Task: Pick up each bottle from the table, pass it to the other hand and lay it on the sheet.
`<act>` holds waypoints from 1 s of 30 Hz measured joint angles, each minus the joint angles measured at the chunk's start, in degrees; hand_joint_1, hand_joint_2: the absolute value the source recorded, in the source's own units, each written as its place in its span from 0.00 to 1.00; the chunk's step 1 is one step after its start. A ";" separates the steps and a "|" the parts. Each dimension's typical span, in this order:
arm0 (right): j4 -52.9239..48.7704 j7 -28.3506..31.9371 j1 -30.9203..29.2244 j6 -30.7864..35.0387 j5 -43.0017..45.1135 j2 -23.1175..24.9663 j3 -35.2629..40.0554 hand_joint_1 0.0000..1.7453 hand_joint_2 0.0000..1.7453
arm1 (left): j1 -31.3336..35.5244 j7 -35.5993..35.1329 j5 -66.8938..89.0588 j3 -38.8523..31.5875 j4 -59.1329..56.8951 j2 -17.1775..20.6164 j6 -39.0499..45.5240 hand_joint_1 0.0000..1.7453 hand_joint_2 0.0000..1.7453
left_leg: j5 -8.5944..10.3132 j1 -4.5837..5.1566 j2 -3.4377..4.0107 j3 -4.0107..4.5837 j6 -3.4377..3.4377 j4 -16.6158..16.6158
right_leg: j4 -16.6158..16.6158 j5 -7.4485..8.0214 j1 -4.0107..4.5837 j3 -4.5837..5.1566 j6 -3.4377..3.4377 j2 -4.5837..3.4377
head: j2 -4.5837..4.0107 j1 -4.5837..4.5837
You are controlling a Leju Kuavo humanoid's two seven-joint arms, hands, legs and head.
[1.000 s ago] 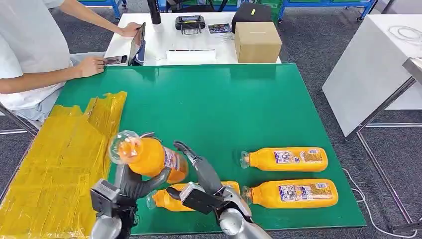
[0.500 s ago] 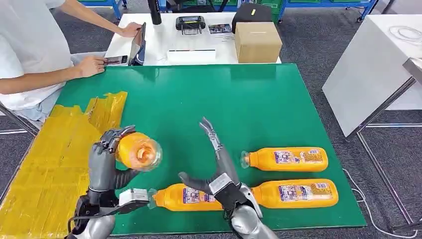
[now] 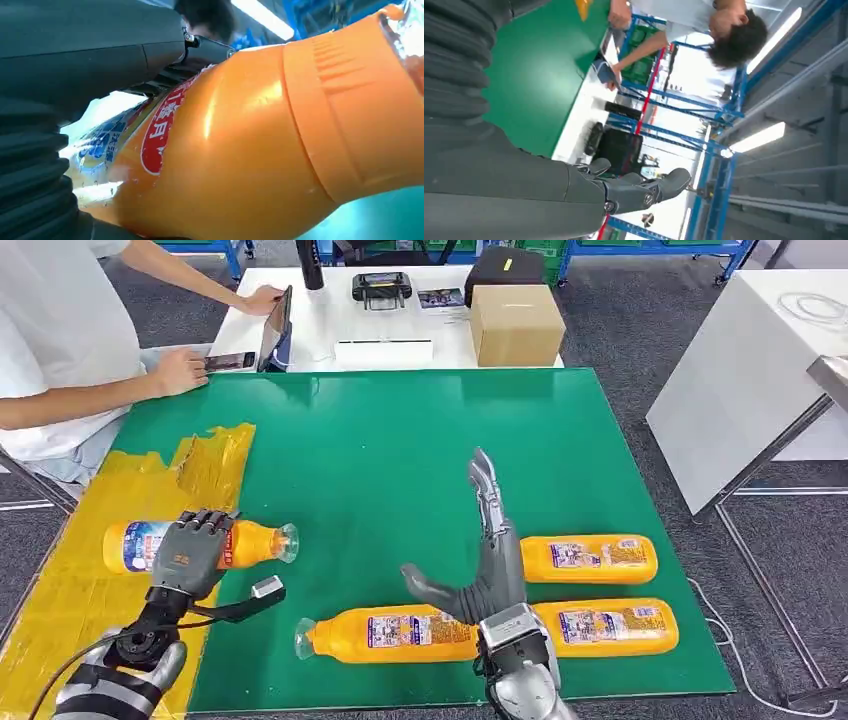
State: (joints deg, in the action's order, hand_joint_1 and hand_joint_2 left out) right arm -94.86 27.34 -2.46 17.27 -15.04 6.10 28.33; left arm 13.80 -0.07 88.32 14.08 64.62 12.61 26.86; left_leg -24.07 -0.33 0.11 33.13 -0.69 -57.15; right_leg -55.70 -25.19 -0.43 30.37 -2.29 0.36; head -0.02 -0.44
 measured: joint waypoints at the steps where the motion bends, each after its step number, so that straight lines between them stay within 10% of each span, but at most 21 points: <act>1: -0.30 0.00 0.02 0.15 -0.04 0.00 -0.02 0.00 1.00 | 0.80 -0.24 0.19 0.13 -1.56 0.09 -0.48 1.00 1.00 | 0.00 0.00 0.00 0.01 0.00 0.00 | 0.00 0.05 0.00 0.01 0.07 0.00 | 0.00 0.02; 6: -1.18 -0.02 0.05 0.22 -0.65 0.00 0.04 0.00 1.00 | 4.63 -2.93 -1.00 0.61 -8.86 -0.04 -3.80 0.94 1.00 | 0.02 0.01 0.00 0.05 -0.03 -0.01 | 0.01 0.06 0.00 0.07 0.08 0.01 | 0.00 0.02; 7: -1.31 -0.04 0.08 0.26 -0.81 0.00 0.04 0.00 1.00 | 5.40 -2.99 -1.97 0.61 -10.12 -0.20 -3.87 0.00 1.00 | 0.03 0.01 0.00 0.06 -0.04 -0.01 | 0.01 0.07 0.00 0.07 0.08 0.01 | 0.00 0.02; 30: -0.59 -3.21 -0.31 -1.44 -5.18 -0.52 1.90 0.00 1.00 | 5.05 3.74 -14.01 -2.19 -13.24 -5.35 12.20 0.00 1.00 | 0.06 0.01 -0.01 0.12 -0.04 0.00 | 0.01 0.07 0.00 0.07 0.07 0.01 | 0.00 0.02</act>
State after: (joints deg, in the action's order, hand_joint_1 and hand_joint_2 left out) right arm -95.45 24.13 -2.77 15.82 -20.22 5.57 30.23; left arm 18.84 3.67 74.31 11.89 51.38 7.26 39.06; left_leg -24.01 -0.32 0.10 33.25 -0.73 -57.15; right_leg -55.70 -25.11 -0.43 30.44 -2.22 0.37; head -0.02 -0.42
